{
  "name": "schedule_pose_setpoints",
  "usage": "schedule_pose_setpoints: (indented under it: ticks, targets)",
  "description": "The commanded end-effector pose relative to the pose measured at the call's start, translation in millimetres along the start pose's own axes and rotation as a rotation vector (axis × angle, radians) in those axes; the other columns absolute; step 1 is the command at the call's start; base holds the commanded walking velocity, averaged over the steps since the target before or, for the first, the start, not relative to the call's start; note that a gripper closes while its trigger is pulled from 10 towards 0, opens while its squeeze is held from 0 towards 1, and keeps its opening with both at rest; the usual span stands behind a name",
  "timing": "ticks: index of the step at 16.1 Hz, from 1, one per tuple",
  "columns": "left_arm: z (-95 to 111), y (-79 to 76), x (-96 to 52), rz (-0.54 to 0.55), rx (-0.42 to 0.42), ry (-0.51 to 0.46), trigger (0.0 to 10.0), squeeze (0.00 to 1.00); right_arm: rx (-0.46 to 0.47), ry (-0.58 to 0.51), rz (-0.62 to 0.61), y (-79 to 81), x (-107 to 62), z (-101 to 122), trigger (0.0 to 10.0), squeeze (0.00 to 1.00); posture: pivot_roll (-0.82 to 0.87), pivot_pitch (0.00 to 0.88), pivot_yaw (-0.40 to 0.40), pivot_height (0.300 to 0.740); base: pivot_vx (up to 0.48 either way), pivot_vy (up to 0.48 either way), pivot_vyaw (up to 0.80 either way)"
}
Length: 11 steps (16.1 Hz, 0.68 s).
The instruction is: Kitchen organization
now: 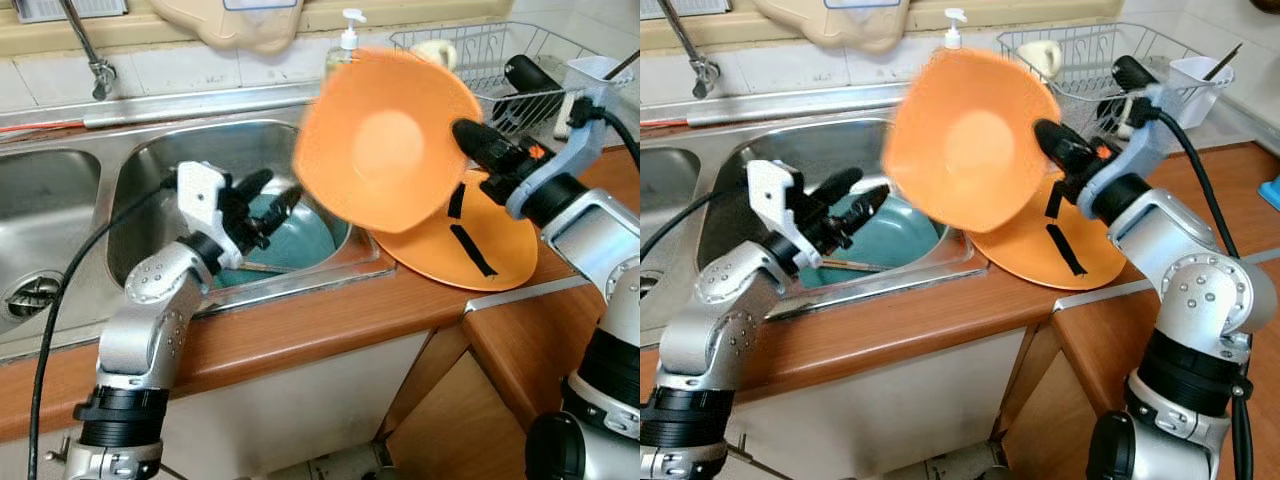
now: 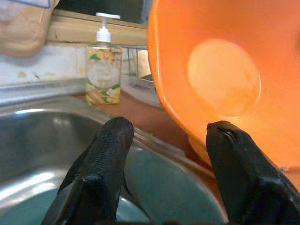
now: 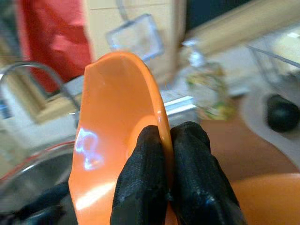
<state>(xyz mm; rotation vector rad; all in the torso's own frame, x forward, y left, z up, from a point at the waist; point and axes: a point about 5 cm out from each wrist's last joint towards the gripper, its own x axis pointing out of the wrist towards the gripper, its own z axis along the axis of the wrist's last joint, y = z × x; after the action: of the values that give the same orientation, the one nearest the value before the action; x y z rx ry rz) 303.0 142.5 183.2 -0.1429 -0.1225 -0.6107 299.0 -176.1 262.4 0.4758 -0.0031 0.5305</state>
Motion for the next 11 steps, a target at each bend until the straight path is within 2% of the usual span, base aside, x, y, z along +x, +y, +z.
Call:
schedule_pose_setpoints:
  ticks: [1,4,5,6,9,10,11]
  targets:
    - [1.3,1.1,1.4,0.008,-0.031,-0.011,10.0,0.0,-0.024,-0.061,0.102,17.3,2.7,13.0,0.0,0.0,-0.17,0.0,0.011,0.74,0.0,0.0,0.0]
    - [-0.7,1.7,2.4,0.021,-0.103,-0.032,10.0,0.0,-0.008,-0.054,0.179,27.0,1.5,10.0,0.0,0.0,-0.17,0.0,0.01,0.74,0.0,0.0,0.0]
    - [-1.0,1.0,4.0,0.011,-0.199,-0.062,10.0,0.0,0.008,-0.048,0.229,33.3,0.2,7.8,0.0,0.0,-0.17,0.0,0.008,0.74,0.0,0.0,0.0]
    - [-1.0,1.0,4.0,0.011,-0.199,-0.062,10.0,0.0,0.008,-0.048,0.229,33.3,0.2,7.8,0.0,0.0,-0.17,0.0,0.008,0.74,0.0,0.0,0.0]
    - [-1.2,-3.6,5.2,-0.038,-0.347,-0.11,10.0,0.0,0.036,-0.054,0.254,36.9,0.3,6.1,0.0,0.0,-0.17,0.0,0.007,0.74,0.0,0.0,0.0]
    - [-2.9,-5.1,5.7,-0.044,-0.392,-0.117,8.3,0.0,0.045,-0.058,0.256,37.5,0.8,5.9,0.0,0.0,-0.17,0.0,0.008,0.74,0.0,0.0,0.0]
    - [-3.8,-5.4,6.4,-0.037,-0.417,-0.13,2.1,0.0,0.049,-0.06,0.257,38.0,1.3,5.6,0.0,0.0,-0.18,0.0,0.011,0.74,0.0,0.0,0.0]
